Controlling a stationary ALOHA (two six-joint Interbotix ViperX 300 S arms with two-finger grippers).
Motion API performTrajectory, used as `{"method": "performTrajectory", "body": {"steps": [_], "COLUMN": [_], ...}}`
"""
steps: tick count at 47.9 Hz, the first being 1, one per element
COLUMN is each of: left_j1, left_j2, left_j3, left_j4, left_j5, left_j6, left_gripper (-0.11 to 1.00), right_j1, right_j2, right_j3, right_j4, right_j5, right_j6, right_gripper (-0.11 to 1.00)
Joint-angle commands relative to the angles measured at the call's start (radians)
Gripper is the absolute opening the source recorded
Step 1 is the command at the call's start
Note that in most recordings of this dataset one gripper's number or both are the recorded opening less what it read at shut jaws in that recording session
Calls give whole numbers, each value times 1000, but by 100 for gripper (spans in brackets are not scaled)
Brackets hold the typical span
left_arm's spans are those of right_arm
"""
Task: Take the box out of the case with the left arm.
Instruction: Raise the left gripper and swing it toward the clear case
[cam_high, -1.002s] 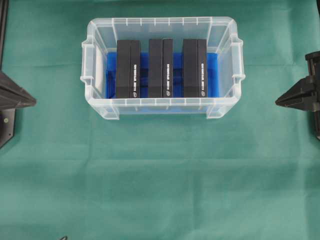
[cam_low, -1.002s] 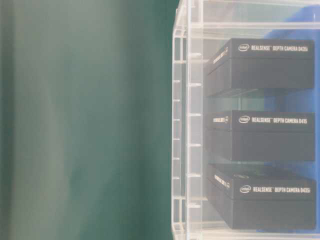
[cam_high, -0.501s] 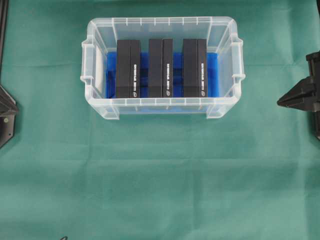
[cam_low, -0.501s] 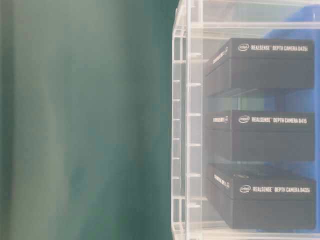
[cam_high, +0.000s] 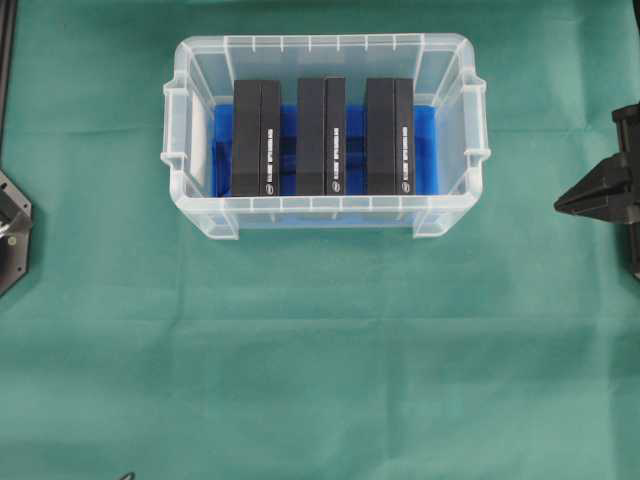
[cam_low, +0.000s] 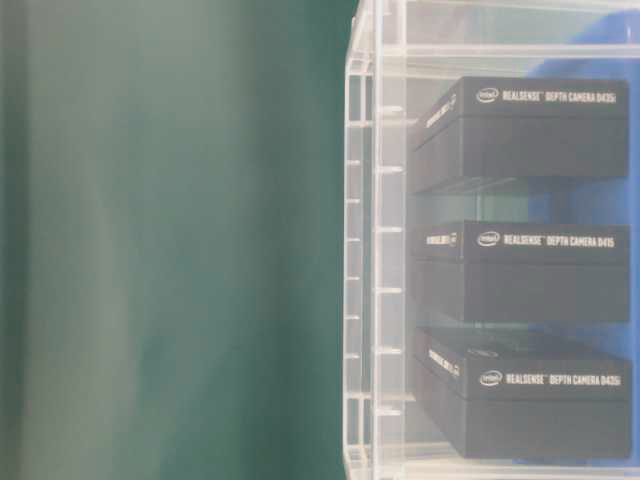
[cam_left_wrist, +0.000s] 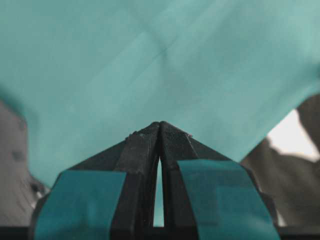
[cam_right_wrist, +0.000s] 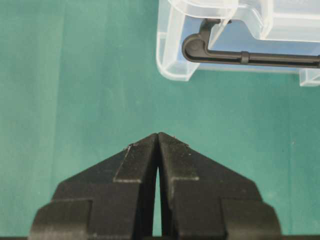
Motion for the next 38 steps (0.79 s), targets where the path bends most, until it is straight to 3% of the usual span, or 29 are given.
{"method": "performTrajectory", "body": {"steps": [1, 6, 11, 26, 34, 38], "left_j1": [0, 2, 0, 6, 37, 91], "left_j2": [26, 58, 91, 163, 141, 126], "left_j3": [-31, -54, -83, -124, -114, -106], "left_j4": [5, 5, 8, 20, 18, 20], "left_j5": [44, 83, 91, 109, 110, 109], "left_j6": [-89, -196, -239, -224, -143, -106], "left_gripper": [2, 2, 2, 2, 2, 2], "right_j1": [-2, -2, -2, -2, -2, -2], "right_j2": [6, 9, 9, 18, 18, 18], "right_j3": [-20, -20, -20, -20, -31, -32], "right_j4": [-2, 0, -2, -6, -6, -8], "right_j5": [-3, -2, 0, 0, 15, 25], "right_j6": [3, 3, 3, 3, 3, 3], "right_gripper": [7, 7, 7, 7, 7, 7]}}
